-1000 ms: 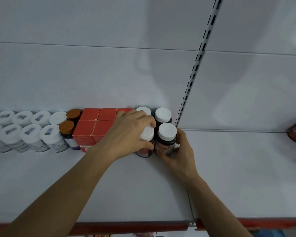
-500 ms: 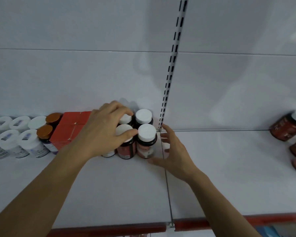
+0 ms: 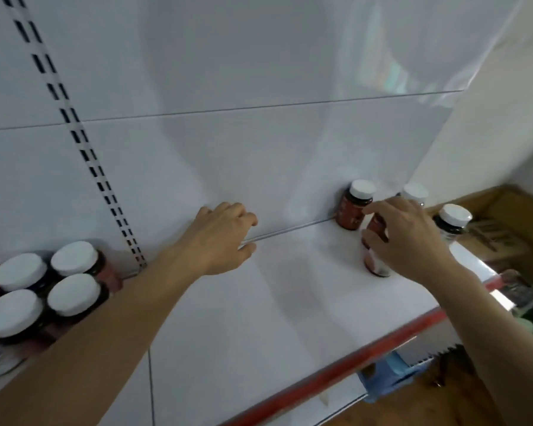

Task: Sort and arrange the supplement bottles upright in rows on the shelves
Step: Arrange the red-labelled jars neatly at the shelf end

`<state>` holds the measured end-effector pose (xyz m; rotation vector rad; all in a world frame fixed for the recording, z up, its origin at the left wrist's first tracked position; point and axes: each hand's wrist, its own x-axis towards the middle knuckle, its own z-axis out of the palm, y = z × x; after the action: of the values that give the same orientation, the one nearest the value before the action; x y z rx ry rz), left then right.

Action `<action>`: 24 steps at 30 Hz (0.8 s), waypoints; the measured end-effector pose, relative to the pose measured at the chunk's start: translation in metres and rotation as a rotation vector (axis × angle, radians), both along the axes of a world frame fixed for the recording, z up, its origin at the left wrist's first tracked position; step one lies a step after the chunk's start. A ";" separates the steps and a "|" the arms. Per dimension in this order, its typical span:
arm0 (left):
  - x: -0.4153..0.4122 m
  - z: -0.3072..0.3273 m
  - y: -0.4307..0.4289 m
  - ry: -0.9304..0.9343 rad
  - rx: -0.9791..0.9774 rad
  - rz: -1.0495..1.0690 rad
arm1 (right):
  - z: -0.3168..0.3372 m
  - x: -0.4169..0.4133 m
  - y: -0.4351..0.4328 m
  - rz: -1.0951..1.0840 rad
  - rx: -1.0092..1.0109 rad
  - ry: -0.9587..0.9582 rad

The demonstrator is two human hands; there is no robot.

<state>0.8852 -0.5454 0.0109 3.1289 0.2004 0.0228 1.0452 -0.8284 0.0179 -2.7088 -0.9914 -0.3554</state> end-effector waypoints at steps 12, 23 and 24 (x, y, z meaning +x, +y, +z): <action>0.197 -0.006 -0.134 -0.108 -0.508 -0.398 | -0.054 0.021 -0.073 -0.060 0.350 0.323; 0.146 -0.035 -0.152 -0.464 -0.919 -0.306 | -0.080 0.000 -0.075 -0.125 0.804 0.195; 0.122 -0.033 -0.145 -0.526 -0.973 -0.266 | -0.081 -0.004 -0.069 -0.102 0.827 0.209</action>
<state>1.0075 -0.6901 -0.0221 2.0634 -0.1693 0.5490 1.0407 -0.8972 -0.0626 -1.9863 -0.4864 -0.3814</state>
